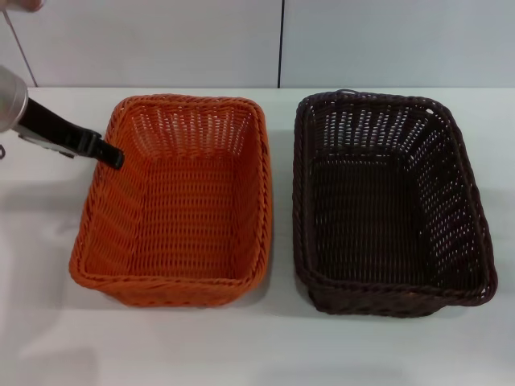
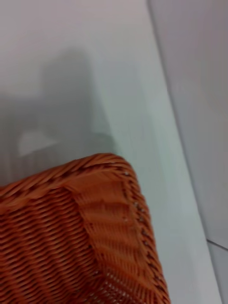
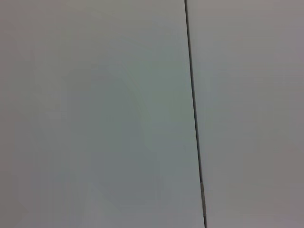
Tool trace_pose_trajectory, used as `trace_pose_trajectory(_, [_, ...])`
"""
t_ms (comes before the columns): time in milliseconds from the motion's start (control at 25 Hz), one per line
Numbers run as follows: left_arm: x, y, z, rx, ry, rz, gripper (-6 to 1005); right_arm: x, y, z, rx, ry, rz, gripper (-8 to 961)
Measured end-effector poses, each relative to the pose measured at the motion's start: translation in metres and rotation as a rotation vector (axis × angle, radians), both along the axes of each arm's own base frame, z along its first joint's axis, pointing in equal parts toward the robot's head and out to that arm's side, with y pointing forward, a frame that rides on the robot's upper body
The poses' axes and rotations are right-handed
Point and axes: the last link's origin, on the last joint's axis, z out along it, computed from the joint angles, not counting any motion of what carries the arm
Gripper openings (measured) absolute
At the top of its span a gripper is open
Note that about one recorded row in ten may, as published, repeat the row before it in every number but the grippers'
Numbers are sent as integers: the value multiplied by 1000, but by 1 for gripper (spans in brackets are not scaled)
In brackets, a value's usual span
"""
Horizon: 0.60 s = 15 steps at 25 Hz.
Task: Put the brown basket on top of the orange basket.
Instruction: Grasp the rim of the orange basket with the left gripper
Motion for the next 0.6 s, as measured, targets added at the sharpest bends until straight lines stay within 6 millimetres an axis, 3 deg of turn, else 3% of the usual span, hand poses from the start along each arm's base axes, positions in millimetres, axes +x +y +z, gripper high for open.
trace_pose_trajectory(200, [-4,-2,-4,-6,-14,25,824,0,0,0,-1,0,0,705])
trace_pose_trajectory(600, [-32,-3,-21,-9,-33,105,819,1,-1,1,4,-3,1,705])
